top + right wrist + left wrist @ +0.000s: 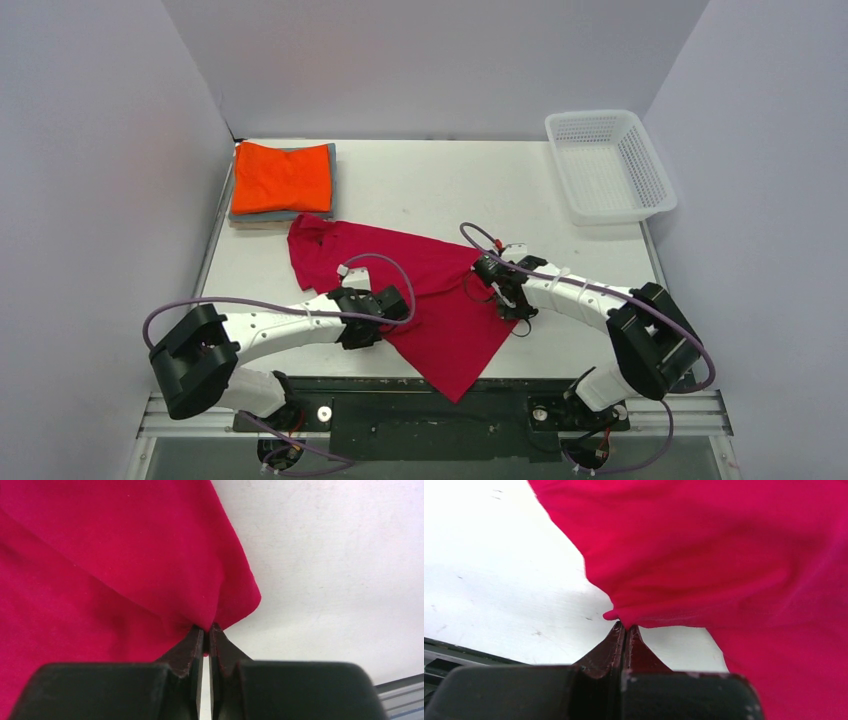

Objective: Fold and stack the t-shirts
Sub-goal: Flatten out the tshirt

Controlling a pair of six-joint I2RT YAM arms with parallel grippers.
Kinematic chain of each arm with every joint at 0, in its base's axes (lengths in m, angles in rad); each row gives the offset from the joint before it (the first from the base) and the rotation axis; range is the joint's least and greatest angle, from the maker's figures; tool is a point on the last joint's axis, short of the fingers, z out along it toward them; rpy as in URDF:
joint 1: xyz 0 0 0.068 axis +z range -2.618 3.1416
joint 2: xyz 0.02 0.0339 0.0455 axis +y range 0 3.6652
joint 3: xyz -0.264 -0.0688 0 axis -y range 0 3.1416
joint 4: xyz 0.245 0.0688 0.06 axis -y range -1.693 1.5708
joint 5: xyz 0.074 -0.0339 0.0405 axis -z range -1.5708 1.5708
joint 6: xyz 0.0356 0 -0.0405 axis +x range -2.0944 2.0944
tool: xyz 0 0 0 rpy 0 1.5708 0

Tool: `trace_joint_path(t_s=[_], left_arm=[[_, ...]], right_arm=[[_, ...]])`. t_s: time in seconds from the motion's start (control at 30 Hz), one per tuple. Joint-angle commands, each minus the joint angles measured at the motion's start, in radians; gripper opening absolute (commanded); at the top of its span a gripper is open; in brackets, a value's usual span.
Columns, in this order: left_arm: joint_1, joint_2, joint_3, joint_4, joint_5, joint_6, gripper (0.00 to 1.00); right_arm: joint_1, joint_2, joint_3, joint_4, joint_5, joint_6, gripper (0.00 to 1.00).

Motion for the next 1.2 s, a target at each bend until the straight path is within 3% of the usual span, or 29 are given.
trace_joint_path(t_s=[0.0, 0.23, 0.37, 0.6, 0.77, 0.87, 1.0, 1.17], left_arm=[[0.054, -0.044, 0.047, -0.069, -0.084, -0.028, 0.0], [0.21, -0.109, 0.105, -0.107, -0.161, 0.027, 0.0], [0.277, -0.167, 0.24, -0.144, -0.262, 0.088, 0.0], [0.359, -0.287, 0.569, -0.135, -0.432, 0.263, 0.0], [0.366, -0.362, 0.801, -0.044, -0.486, 0.435, 0.0], [0.365, -0.421, 0.896, 0.072, -0.43, 0.61, 0.0], [0.365, -0.487, 1.002, 0.183, -0.194, 0.764, 0.0], [0.367, -0.492, 1.221, 0.185, 0.018, 0.864, 0.0]], right_arm=[[-0.024, -0.058, 0.014, -0.088, 0.087, -0.003, 0.0], [-0.133, -0.165, -0.007, -0.115, 0.118, -0.067, 0.0], [-0.16, -0.264, 0.061, -0.148, 0.149, -0.143, 0.0], [-0.169, -0.39, 0.328, -0.268, 0.31, -0.256, 0.0], [-0.174, -0.457, 0.572, -0.326, 0.326, -0.318, 0.0], [-0.174, -0.491, 0.709, -0.369, 0.256, -0.355, 0.0], [-0.174, -0.52, 0.925, -0.419, 0.125, -0.381, 0.0], [-0.173, -0.546, 1.173, -0.462, -0.044, -0.398, 0.0]])
